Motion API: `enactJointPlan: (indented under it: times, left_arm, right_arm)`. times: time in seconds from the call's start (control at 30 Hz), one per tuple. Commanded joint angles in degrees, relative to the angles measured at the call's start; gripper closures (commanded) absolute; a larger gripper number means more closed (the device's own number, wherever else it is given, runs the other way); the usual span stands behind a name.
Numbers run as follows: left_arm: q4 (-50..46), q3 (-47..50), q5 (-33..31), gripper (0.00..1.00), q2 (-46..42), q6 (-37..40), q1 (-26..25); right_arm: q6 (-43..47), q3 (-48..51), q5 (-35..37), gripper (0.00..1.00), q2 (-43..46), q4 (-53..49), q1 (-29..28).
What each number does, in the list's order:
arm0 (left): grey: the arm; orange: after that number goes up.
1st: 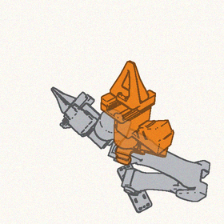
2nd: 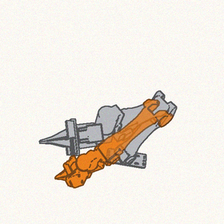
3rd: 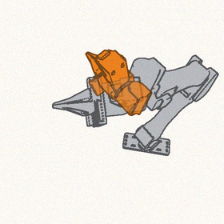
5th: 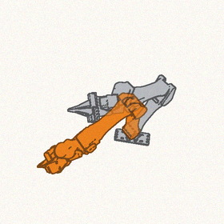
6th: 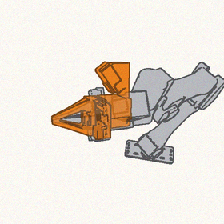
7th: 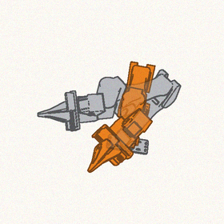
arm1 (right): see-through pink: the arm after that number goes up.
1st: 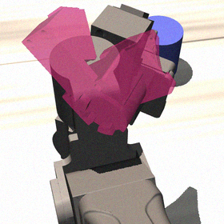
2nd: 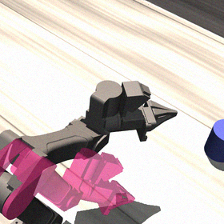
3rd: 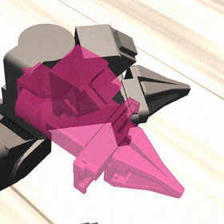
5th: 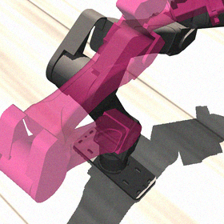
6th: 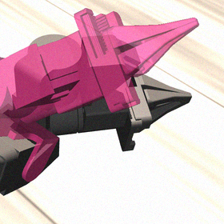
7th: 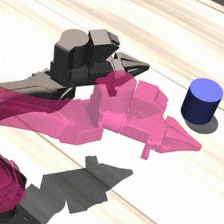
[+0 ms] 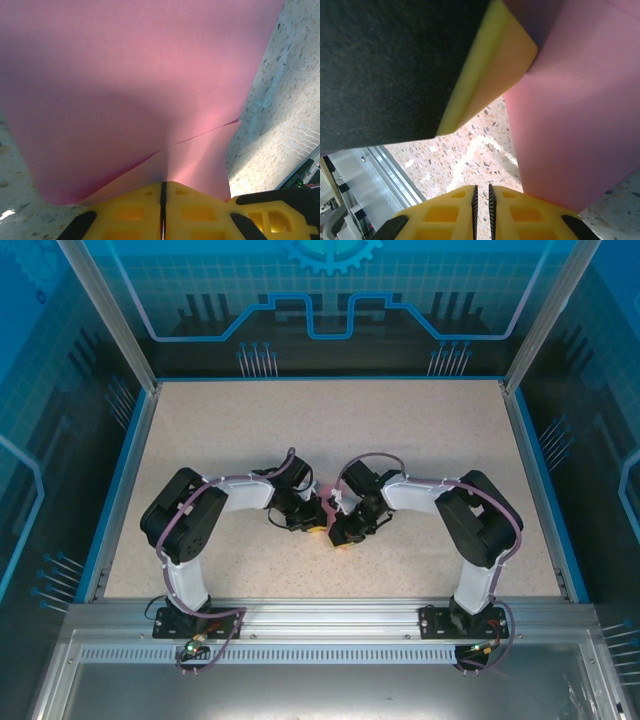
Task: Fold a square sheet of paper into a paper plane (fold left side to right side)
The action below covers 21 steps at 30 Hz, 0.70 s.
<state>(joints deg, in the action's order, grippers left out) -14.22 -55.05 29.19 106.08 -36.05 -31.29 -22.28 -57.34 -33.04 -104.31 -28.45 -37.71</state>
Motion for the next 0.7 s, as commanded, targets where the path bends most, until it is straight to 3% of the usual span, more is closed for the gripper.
enactJointPlan:
  times: [0.0, 0.47, 0.67]
  left_arm:
    - [-3.5, 2.1, -5.3, 0.90, 2.1, 0.1, -0.3]
    - [-4.1, 1.8, -5.7, 0.90, 2.3, 0.3, -0.3]
    - [-4.4, 1.6, -5.8, 0.91, 2.1, 0.4, -0.3]
  right_arm:
    - [-0.7, 0.8, 0.2, 0.84, -1.0, -0.3, 0.0]
    - [-1.2, 3.8, 1.9, 0.86, -1.4, -0.7, 0.3]
    - [-1.4, 5.6, 1.5, 0.91, 3.5, -2.2, 0.4]
